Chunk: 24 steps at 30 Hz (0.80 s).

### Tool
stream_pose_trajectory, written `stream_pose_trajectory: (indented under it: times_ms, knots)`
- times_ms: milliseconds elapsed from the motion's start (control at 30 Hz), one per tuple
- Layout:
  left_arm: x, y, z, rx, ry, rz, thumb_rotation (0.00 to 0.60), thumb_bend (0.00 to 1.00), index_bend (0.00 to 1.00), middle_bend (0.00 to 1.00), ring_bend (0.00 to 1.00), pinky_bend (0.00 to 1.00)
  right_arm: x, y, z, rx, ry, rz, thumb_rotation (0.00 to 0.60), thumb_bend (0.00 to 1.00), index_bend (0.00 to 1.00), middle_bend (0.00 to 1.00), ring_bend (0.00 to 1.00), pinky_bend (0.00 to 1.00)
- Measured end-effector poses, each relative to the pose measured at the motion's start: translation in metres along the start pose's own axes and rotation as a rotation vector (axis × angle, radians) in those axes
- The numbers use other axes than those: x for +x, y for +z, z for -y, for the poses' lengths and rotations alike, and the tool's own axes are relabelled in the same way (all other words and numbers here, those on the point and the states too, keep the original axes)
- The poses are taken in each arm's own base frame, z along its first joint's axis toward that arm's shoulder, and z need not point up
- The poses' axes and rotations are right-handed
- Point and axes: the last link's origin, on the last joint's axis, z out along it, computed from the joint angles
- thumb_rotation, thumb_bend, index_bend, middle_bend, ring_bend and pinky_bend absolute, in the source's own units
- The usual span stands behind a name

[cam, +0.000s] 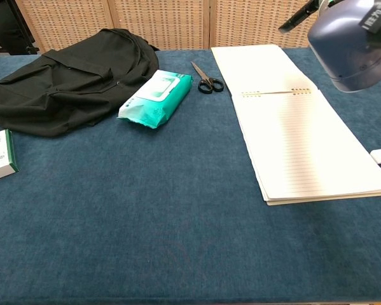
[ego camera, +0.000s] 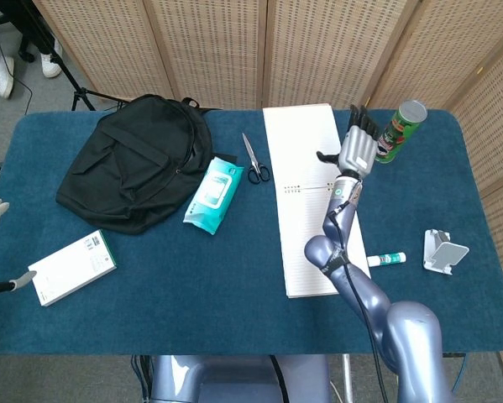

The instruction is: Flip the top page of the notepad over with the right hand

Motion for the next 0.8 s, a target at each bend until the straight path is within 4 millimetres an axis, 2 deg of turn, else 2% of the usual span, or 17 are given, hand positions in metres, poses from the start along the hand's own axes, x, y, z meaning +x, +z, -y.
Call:
stream_pose_trajectory:
  times_ms: [167, 367, 533, 667, 800]
  knots:
    - [-0.001, -0.003, -0.002, -0.017, 0.006, 0.007, 0.6, 0.0, 0.0, 0.0, 0.0, 0.0, 0.009, -0.014, -0.004, 0.071, -0.001, 0.049, 0.6, 0.0, 0.0, 0.0, 0.0, 0.0]
    - [-0.003, -0.006, -0.004, -0.037, 0.009, 0.011, 0.6, 0.0, 0.0, 0.0, 0.0, 0.0, 0.037, -0.042, -0.018, 0.162, -0.019, 0.12, 0.6, 0.0, 0.0, 0.0, 0.0, 0.0]
    - [-0.005, -0.009, -0.006, -0.051, 0.016, 0.018, 0.6, 0.0, 0.0, 0.0, 0.0, 0.0, 0.072, -0.064, -0.051, 0.247, -0.146, 0.134, 0.6, 0.0, 0.0, 0.0, 0.0, 0.0]
    - [-0.005, -0.012, -0.006, -0.054, 0.02, 0.015, 0.6, 0.0, 0.0, 0.0, 0.0, 0.0, 0.089, -0.084, -0.074, 0.346, -0.27, 0.114, 0.6, 0.0, 0.0, 0.0, 0.0, 0.0]
    - [-0.006, -0.013, -0.006, -0.05, 0.031, 0.002, 0.6, 0.0, 0.0, 0.0, 0.0, 0.0, 0.107, -0.12, -0.108, 0.435, -0.37, 0.102, 0.6, 0.0, 0.0, 0.0, 0.0, 0.0]
